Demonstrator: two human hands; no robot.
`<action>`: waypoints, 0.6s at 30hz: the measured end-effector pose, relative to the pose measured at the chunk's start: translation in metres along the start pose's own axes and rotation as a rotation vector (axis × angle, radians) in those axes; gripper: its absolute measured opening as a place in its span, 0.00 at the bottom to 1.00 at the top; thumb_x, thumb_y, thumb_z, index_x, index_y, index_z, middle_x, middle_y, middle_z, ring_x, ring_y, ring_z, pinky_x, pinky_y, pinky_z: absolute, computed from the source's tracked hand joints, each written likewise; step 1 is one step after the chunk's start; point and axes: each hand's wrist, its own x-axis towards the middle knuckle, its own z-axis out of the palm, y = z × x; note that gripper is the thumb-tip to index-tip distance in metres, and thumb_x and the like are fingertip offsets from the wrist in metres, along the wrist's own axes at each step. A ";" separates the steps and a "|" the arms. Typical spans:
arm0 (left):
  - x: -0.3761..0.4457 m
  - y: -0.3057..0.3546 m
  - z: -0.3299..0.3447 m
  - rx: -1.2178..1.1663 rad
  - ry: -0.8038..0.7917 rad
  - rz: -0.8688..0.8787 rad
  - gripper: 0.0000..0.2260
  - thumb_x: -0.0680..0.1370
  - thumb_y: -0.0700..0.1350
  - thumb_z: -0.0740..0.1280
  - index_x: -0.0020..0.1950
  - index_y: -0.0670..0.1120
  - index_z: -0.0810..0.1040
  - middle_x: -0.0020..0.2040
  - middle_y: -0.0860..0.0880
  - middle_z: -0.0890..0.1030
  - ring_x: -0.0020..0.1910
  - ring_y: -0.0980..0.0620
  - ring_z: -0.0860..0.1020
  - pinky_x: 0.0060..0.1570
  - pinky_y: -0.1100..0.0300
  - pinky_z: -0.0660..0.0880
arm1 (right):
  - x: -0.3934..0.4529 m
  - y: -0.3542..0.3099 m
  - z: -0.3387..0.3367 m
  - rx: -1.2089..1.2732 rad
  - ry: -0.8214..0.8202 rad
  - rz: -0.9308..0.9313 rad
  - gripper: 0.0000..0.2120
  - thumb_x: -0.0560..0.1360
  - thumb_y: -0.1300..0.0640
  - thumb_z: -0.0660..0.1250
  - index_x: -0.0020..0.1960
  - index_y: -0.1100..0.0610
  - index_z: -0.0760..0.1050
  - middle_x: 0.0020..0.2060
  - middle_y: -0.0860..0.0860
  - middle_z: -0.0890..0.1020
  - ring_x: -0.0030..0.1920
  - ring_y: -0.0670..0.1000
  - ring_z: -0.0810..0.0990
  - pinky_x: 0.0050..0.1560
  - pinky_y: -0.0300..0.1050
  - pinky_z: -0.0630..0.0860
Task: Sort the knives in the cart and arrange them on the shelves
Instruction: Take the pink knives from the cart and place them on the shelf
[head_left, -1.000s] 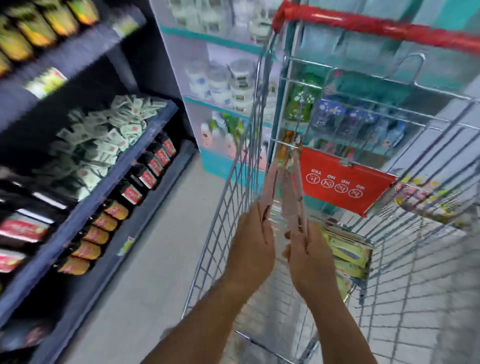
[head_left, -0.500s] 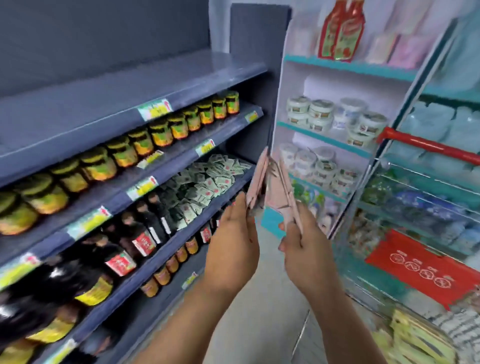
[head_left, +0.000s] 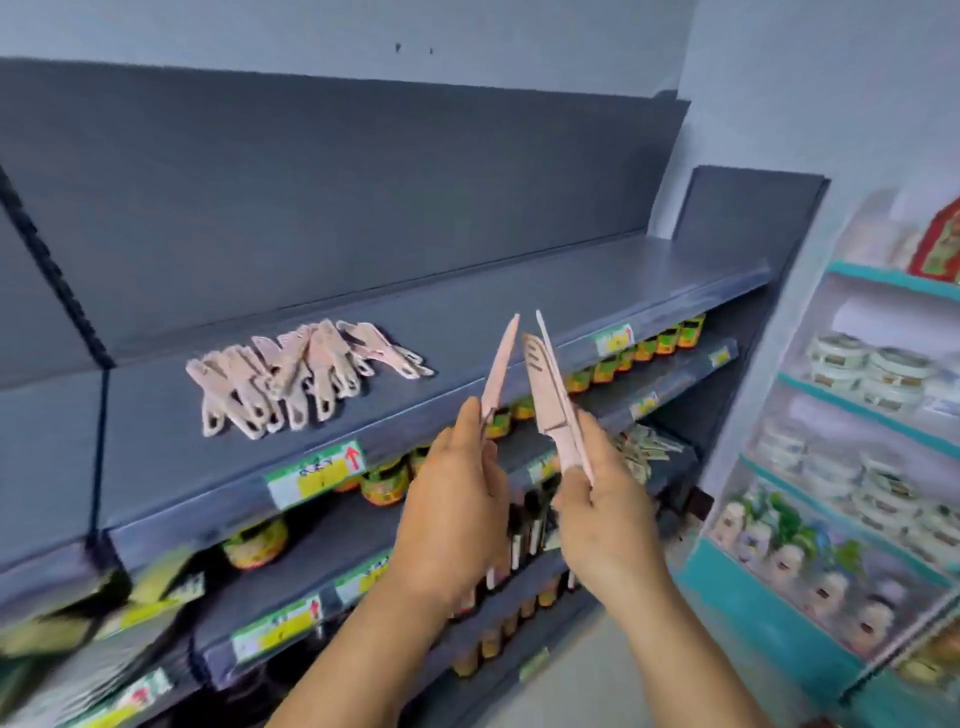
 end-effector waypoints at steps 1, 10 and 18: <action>0.003 -0.009 -0.013 0.005 0.013 -0.025 0.21 0.80 0.38 0.56 0.74 0.43 0.63 0.58 0.46 0.77 0.57 0.46 0.75 0.54 0.56 0.71 | 0.003 -0.010 0.010 0.003 -0.034 -0.008 0.26 0.80 0.63 0.53 0.75 0.47 0.58 0.63 0.52 0.75 0.52 0.47 0.75 0.48 0.35 0.66; 0.033 -0.071 -0.100 0.172 0.199 -0.178 0.15 0.80 0.39 0.56 0.67 0.46 0.69 0.57 0.45 0.71 0.49 0.42 0.74 0.44 0.54 0.71 | 0.050 -0.083 0.086 -0.065 -0.196 -0.176 0.24 0.81 0.60 0.53 0.75 0.48 0.58 0.63 0.51 0.73 0.53 0.53 0.78 0.52 0.46 0.75; 0.070 -0.122 -0.119 0.367 0.143 -0.474 0.24 0.74 0.35 0.61 0.69 0.49 0.63 0.62 0.47 0.65 0.39 0.46 0.70 0.37 0.56 0.68 | 0.108 -0.114 0.154 -0.387 -0.352 -0.284 0.33 0.76 0.65 0.59 0.75 0.44 0.52 0.68 0.50 0.62 0.59 0.56 0.73 0.55 0.50 0.73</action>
